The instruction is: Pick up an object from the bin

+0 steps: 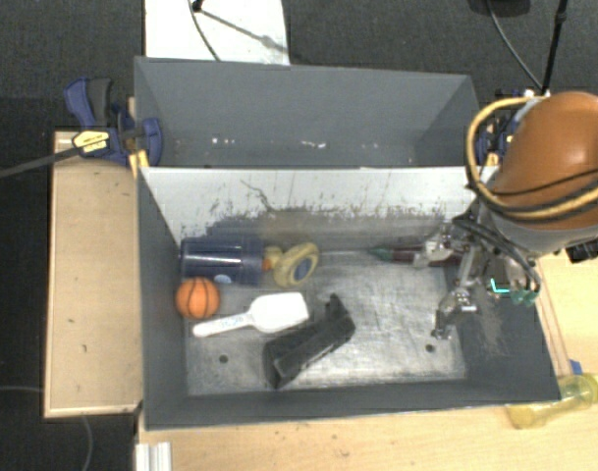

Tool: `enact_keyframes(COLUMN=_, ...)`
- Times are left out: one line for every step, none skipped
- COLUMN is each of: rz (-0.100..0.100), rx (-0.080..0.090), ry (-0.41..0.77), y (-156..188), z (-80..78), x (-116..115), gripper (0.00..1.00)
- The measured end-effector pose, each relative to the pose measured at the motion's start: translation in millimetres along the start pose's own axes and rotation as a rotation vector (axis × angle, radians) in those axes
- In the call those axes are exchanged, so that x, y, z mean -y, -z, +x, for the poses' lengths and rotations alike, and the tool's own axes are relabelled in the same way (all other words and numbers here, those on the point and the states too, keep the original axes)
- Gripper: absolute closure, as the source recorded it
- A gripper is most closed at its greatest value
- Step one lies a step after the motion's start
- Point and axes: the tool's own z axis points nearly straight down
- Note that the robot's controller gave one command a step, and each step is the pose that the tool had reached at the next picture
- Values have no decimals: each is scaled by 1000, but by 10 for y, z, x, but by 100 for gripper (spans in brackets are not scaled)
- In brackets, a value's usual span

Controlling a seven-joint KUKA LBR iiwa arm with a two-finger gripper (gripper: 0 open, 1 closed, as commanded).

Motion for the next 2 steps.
enact_keyframes(rz=1, rx=8, ry=1, y=39, z=-15, x=0, gripper=0)
enact_keyframes(rz=3, rx=17, ry=53, y=-276, z=-230, x=-196, gripper=0)
